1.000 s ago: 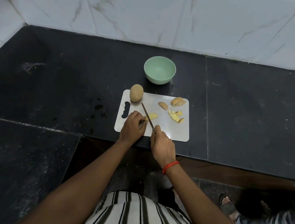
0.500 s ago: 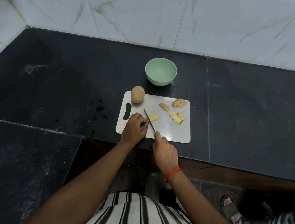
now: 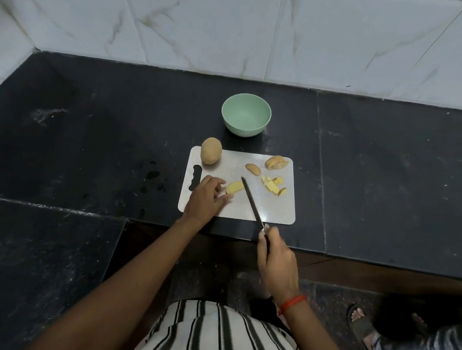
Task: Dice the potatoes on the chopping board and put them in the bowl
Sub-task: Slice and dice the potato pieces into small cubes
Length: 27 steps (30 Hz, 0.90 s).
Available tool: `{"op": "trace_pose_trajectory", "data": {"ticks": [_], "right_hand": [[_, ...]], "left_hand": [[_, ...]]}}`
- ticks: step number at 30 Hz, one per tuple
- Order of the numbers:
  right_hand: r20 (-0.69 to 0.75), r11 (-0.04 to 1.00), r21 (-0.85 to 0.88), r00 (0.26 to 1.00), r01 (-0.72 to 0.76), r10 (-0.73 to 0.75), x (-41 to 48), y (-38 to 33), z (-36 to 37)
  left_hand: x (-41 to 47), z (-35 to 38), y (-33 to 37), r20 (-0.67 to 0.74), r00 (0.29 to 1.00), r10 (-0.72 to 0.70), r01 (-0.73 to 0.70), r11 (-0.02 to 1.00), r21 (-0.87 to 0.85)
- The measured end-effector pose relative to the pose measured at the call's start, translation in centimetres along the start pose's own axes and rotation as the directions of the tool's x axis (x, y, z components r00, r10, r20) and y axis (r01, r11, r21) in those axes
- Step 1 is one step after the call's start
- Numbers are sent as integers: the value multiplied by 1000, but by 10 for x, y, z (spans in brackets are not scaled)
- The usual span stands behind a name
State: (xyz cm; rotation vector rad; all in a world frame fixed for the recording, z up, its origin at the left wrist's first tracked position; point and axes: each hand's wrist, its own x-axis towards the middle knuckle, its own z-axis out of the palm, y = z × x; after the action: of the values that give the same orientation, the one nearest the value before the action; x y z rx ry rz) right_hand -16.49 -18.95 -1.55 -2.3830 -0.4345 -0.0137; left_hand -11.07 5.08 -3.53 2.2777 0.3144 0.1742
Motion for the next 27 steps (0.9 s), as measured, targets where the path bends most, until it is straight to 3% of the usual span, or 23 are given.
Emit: {"op": "trace_pose_trajectory", "data": {"ticks": [4,7,11,15,20,27], "right_hand": [[-45,996,87,998,-31,35,42,-6,2],[2,989,126,997,-74,74,62,-1,10],[23,989,121,996,-83,81,66,7,14],[4,991,112,997,-76,76,67,5,11],[13,994,77,997,-82,81,68,4,11],[15,996,39,997,-80,80,69,3,12]], "left_hand": [[32,-29,7,303,952,-43,-2,989,145],[59,-41,24,529,848,-20,-161,942,294],[85,-41,37,682,731,-16,-351,848,396],[98,-39,38,731,682,-11,-396,835,382],[99,-37,34,711,703,8,-379,850,365],[81,-23,23,566,823,46,-235,935,265]]}}
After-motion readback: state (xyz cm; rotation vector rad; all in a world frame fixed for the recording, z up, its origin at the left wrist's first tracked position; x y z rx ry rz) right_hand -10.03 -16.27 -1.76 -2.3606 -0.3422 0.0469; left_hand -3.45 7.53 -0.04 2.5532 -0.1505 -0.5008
